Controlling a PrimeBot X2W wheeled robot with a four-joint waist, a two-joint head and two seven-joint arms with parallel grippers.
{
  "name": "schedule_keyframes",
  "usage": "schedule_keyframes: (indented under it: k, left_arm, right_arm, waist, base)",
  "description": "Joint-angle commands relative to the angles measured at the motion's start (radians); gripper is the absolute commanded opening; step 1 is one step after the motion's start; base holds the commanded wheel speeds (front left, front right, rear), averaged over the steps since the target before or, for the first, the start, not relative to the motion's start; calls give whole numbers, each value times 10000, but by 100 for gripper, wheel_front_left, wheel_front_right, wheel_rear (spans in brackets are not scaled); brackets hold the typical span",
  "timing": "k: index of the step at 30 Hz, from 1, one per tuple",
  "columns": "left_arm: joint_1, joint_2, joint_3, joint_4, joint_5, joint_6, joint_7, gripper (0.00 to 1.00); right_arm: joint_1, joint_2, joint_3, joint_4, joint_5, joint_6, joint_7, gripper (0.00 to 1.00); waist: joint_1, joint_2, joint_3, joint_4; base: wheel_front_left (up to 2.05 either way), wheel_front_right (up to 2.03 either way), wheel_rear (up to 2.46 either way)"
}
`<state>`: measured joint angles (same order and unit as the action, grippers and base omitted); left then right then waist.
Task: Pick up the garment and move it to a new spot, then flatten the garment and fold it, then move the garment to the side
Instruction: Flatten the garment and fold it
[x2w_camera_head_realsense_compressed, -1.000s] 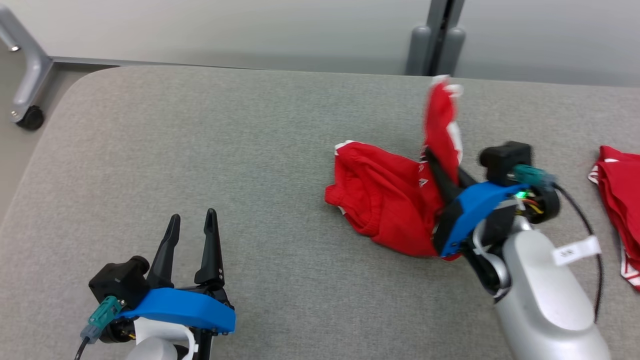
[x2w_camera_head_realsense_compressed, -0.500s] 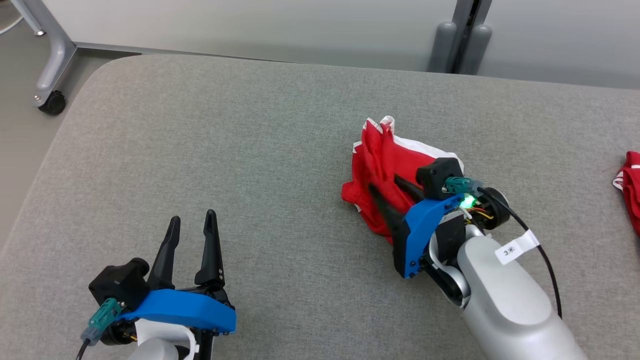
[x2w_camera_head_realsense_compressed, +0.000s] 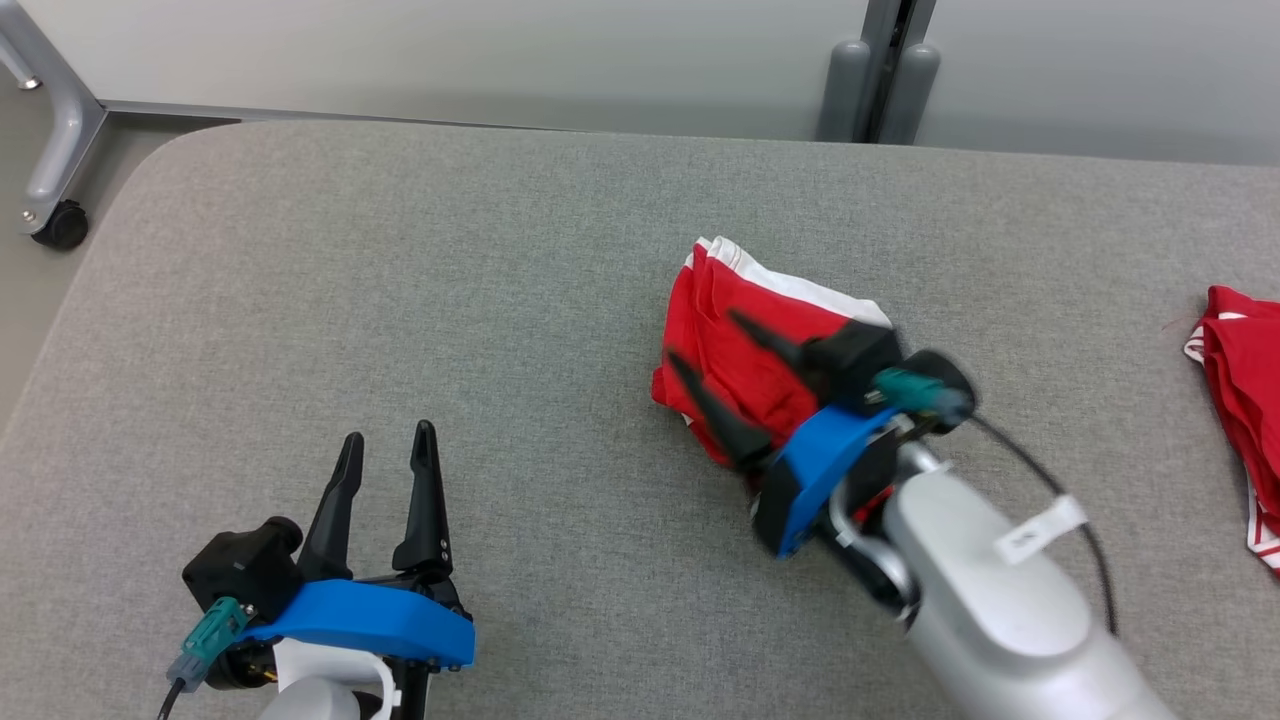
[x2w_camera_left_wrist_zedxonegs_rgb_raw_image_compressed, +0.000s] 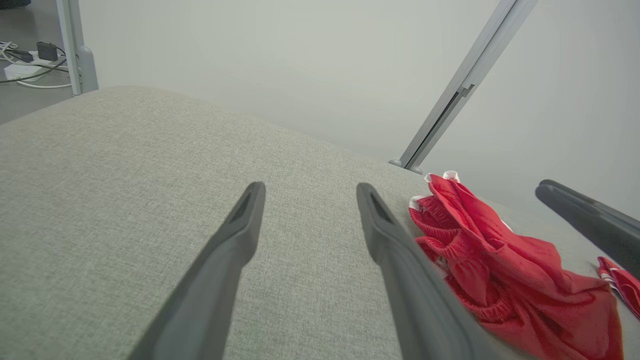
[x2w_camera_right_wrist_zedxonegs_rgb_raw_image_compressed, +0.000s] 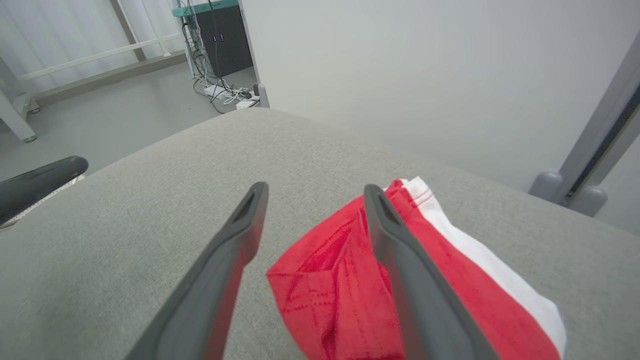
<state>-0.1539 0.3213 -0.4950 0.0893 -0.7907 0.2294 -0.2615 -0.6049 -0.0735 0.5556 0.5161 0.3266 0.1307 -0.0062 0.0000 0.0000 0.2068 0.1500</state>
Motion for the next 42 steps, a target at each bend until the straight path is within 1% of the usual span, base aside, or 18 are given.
schedule_keyframes:
  k: [1,4,7,8,9,12,13,17,20,26,31,35,39,42]
  left_arm:
    - [24,8,48,8,50,-12,-43,100]
    - [25,-8,23,22,79,-22,-44,100]
    - [17,-22,-33,51,82,-59,-44,100]
    - [15,-24,-45,53,84,-67,-44,100]
    - [13,-24,-57,59,82,-69,-44,100]
    - [34,-6,-76,59,76,-71,-44,100]
    - [42,4,-76,61,73,-69,-44,100]
    - [94,40,-41,74,43,-48,-44,100]
    - [107,62,0,62,21,-34,-43,100]
    - [67,72,-27,42,37,-25,-24,100]
    - [36,65,-55,26,51,10,-8,100]
    - [35,30,-21,36,34,11,-12,100]
    - [-18,-6,10,42,48,0,-17,100]
    - [-54,-32,54,59,70,-15,-21,100]
  right_arm:
    - [38,-159,-445,-236,-148,1,-382,100]
    - [168,-230,-1506,-427,-544,1,-908,100]
    - [395,-313,-2376,-273,-1202,1,-988,100]
    - [475,-330,-2622,-193,-1426,1,-958,92]
    - [579,-318,-2794,-77,-1550,1,-917,56]
    - [868,-309,-3124,375,-1970,1,-737,8]
    - [947,-271,-3159,524,-2015,1,-684,0]
    - [1081,-51,-2908,1008,-1907,1,-622,0]
    - [834,71,-2541,1271,-1757,1,-682,0]
    - [277,222,-1202,2057,-1193,1,-289,0]
    - [-130,221,170,2222,-259,1,-159,0]
    - [-440,222,1041,2354,159,1,-60,0]
    - [-707,222,1668,2629,422,1,3,0]
    - [-816,229,1954,2727,615,1,-208,0]
  waist:
    - [0,0,-2,-22]
    - [0,0,-13,-15]
    - [0,0,-36,40]
    - [0,0,-45,66]
    - [0,0,-52,92]
    - [0,0,-61,160]
    - [0,0,-62,175]
    - [0,0,-60,187]
    - [0,0,-51,157]
    - [0,0,-52,204]
    - [0,0,-7,346]
    - [0,0,53,426]
    - [0,0,121,459]
    - [0,0,143,455]
  base:
    - [0,0,0]
    - [0,0,0]
    - [0,0,0]
    - [0,0,0]
    - [0,0,0]
    - [0,0,0]
    - [0,0,0]
    - [0,0,0]
    - [0,0,0]
    - [0,0,0]
    - [0,0,0]
    - [0,0,0]
    - [0,0,0]
    - [0,0,0]
